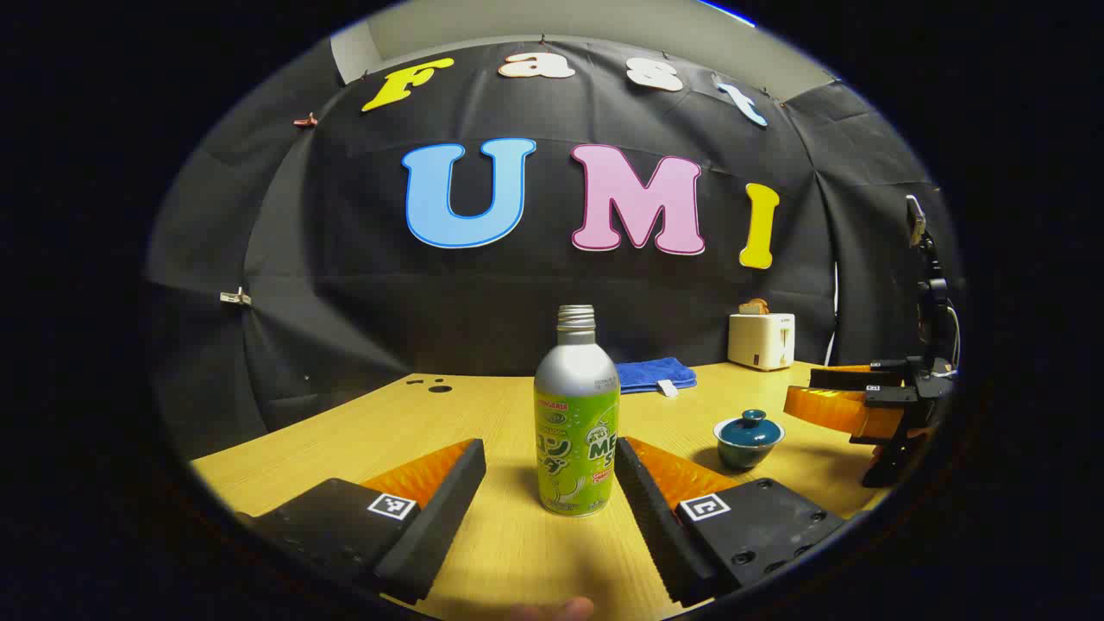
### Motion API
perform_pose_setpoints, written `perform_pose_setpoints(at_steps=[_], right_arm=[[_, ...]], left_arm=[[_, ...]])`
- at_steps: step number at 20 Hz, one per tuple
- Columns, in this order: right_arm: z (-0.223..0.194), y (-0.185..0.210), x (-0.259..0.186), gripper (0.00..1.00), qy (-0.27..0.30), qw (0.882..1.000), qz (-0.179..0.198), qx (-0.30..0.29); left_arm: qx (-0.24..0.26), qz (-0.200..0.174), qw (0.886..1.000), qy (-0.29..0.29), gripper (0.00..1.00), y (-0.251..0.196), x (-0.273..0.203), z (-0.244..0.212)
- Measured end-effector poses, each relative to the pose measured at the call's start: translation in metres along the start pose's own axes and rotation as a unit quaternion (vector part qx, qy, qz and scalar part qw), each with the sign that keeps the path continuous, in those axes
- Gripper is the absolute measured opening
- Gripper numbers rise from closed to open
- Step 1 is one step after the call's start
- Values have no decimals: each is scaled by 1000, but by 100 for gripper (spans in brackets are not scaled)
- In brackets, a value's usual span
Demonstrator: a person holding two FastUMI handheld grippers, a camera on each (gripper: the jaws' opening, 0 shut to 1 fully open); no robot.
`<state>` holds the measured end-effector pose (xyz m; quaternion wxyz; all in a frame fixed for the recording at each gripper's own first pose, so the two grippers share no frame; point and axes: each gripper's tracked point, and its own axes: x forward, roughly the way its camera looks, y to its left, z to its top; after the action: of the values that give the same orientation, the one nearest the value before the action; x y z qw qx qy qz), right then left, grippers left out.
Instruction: Open the teacup lid with one hand, grasp the water bottle and pour water into the teacup with the other hand; after pouring, place the water bottle on the coaster and then close the teacup lid.
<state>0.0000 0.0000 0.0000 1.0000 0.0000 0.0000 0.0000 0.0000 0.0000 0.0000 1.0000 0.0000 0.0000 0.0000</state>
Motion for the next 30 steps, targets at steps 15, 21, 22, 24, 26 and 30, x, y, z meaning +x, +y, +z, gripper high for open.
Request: perform_pose_setpoints(at_steps=[15, 21, 22, 24, 26, 30], right_arm=[[0, 8, 7, 97, 0, 1000, 14, 1], [-28, 20, 33, 88, 82, 996, 39, -7], [-28, 20, 36, 87, 87, 995, 38, -8], [-26, 20, 42, 82, 84, 996, 32, -11], [-26, 18, 46, 78, 81, 996, 28, -15], [-33, 23, 48, 67, 99, 994, 40, -23]], left_arm=[[0, 0, 1000, -1, 95, 1, 1, -1], [0, 0, 1000, -1, 95, 1, 1, 0], [0, 0, 1000, -1, 95, 1, 2, 0], [0, 0, 1000, -1, 95, 1, 2, 0], [0, 0, 1000, -1, 95, 1, 1, 0], [0, 0, 1000, -1, 95, 1, 2, -1]])
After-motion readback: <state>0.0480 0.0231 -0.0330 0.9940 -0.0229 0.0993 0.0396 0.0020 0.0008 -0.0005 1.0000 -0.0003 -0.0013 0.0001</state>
